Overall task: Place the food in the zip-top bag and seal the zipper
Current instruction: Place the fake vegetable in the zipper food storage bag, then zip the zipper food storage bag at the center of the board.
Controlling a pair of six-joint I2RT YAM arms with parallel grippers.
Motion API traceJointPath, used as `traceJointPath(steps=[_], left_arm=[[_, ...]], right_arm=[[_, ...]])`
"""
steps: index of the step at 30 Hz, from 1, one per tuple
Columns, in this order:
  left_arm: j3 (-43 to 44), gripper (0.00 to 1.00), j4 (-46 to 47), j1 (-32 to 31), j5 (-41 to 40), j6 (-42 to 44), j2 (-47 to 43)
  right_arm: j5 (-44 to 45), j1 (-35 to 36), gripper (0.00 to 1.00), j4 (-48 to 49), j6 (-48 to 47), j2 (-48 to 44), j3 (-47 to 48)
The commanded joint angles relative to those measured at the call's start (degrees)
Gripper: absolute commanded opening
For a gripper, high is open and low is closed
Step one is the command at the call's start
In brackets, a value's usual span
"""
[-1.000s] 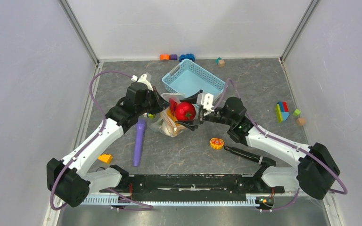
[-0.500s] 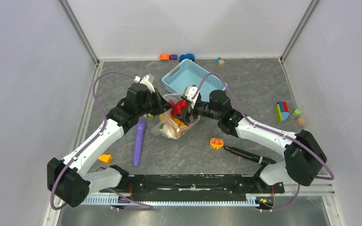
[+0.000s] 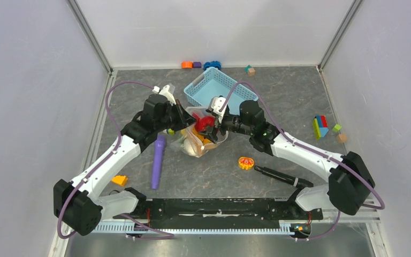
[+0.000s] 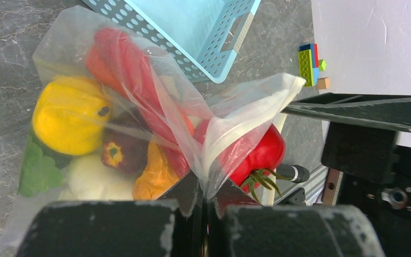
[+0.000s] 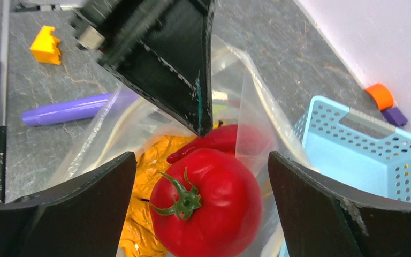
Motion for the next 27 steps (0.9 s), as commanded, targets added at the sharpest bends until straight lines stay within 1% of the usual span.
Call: traceJointPath(steps=[1,6,9,12,16,18,20,23,25,26,27], left_arm=[[0.1,0.02,3.8,0.2,1.4,1.1,0.0],[0.1,0.02,3.4,0.2,1.0,1.2,0.6],[0.0,0.02,3.4,0.2,1.0,1.3,0.6],[-0.1,0.02,3.5,0.2,1.0,1.4,0.4],[-0.2,0.02,3.5,0.2,1.0,1.8,0.4],[-0.2,0.02,3.2,0.2,1.0,2.1,0.5],[-0.5,0.02,3.3,0.2,1.2,2.3,0.2],[-1.7,0.02,4.4,0.2,1.1,2.3,-0.6],[-2.7,0.02,5.6,0.2,1.8,2.4,-1.0],[-3.2,0.02,6.0,0.2,2.0,2.4,-1.2],[-3.8,0.02,6.5,0.2,2.5,2.5,-1.5]], right_arm=[[-3.6,0.2,0.98,4.3,1.8,-5.0,1.1],[-2.8,-0.2,0.98,9.7,5.1,-9.8,-2.6],[2.2,-1.5,0.98,13.0,8.9,-12.6,-5.5],[3.8,-4.9,0.98,8.1,11.8,-13.1,-4.5],[2.6,-9.8,0.97,-0.5,15.7,-11.4,-4.0],[-1.1,-11.8,0.96,-4.2,16.5,-10.4,-4.3],[-6.6,-12.4,0.96,-8.1,15.3,-9.8,-4.7],[-13.8,-12.5,0.97,-9.9,14.0,-9.8,-7.2],[-14.1,-12.5,0.97,-10.4,14.0,-10.3,-9.2],[-12.8,-12.5,0.99,-10.7,14.3,-10.7,-10.1],[-11.9,-12.4,0.95,-10.7,14.5,-11.1,-10.8]])
